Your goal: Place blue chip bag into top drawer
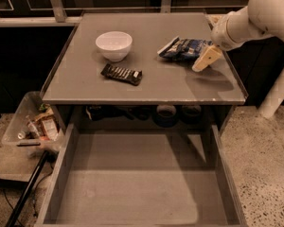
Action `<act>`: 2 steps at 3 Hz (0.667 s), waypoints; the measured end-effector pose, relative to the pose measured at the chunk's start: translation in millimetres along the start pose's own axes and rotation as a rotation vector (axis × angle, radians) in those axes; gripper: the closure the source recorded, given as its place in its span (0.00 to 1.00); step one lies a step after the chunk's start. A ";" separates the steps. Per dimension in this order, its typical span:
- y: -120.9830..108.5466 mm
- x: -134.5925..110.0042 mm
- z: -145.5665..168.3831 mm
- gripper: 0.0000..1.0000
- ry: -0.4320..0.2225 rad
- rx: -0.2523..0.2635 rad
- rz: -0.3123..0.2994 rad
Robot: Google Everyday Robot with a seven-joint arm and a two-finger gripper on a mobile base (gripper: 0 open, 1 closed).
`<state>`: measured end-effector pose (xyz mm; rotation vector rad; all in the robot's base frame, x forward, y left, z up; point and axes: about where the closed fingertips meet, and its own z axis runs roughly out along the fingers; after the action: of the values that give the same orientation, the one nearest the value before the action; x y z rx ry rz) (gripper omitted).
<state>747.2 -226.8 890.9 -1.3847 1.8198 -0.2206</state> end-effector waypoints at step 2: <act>-1.1 -0.2 0.3 0.41 -0.001 0.002 0.000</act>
Offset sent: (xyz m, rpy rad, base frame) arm 0.0010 -0.0002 0.0006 0.0003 -0.0021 -0.0001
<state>748.2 -226.9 891.4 -1.3838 1.8182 -0.2216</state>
